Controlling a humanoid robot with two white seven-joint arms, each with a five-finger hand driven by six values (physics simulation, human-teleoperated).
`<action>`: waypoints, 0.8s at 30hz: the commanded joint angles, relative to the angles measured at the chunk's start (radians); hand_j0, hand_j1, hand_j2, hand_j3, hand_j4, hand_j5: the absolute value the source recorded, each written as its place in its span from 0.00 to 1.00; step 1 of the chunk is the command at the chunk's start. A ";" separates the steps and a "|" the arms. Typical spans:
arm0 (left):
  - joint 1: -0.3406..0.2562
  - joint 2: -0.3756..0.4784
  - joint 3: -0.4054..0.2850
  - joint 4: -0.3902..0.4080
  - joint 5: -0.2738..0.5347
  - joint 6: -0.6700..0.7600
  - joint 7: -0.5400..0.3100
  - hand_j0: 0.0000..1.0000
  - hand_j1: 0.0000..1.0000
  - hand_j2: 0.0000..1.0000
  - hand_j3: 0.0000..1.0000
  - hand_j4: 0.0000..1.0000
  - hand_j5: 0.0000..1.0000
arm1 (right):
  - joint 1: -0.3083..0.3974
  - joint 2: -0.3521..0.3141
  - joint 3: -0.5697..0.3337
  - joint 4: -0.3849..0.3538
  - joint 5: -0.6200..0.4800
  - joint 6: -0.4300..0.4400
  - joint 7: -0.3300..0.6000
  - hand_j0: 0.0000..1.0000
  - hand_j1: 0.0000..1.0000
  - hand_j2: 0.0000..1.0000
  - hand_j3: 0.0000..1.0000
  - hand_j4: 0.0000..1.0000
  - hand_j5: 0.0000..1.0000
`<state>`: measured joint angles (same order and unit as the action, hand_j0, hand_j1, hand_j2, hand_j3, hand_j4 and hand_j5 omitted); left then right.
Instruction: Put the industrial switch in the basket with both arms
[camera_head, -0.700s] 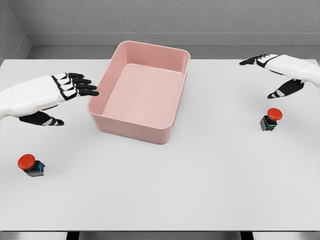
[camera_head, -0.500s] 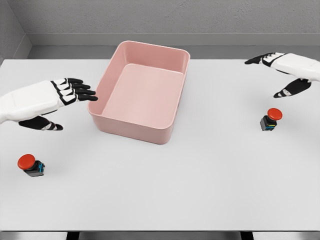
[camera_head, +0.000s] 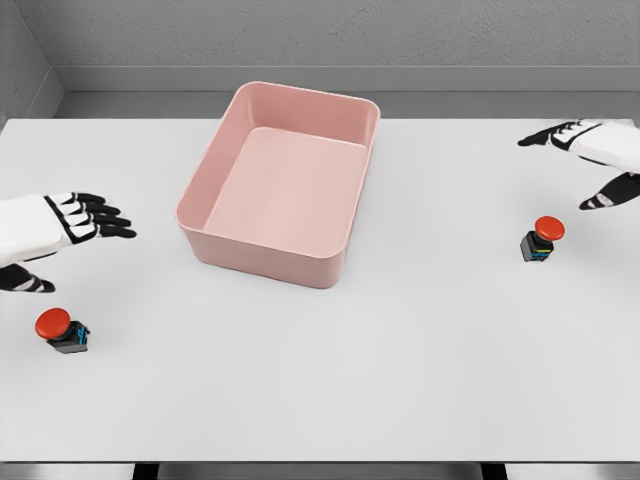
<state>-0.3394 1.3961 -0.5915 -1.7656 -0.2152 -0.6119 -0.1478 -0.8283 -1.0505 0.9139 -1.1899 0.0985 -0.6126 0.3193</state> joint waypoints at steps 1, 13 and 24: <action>0.000 0.027 0.001 0.000 0.007 0.001 0.001 1.00 1.00 1.00 1.00 1.00 1.00 | 0.000 -0.008 -0.001 0.000 0.007 0.002 0.009 1.00 1.00 1.00 1.00 1.00 1.00; 0.074 0.058 -0.001 0.026 -0.006 0.001 0.001 1.00 1.00 1.00 1.00 1.00 1.00 | 0.090 -0.008 -0.007 0.000 0.007 0.002 -0.006 1.00 1.00 1.00 1.00 1.00 1.00; 0.161 0.061 -0.002 0.066 -0.015 0.001 0.001 1.00 1.00 1.00 1.00 1.00 1.00 | 0.120 0.007 -0.004 -0.031 0.007 0.002 -0.008 1.00 1.00 1.00 1.00 1.00 1.00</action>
<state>-0.1727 1.4545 -0.5938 -1.7004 -0.2359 -0.6118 -0.1477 -0.7087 -1.0436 0.9093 -1.2092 0.1125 -0.6125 0.3120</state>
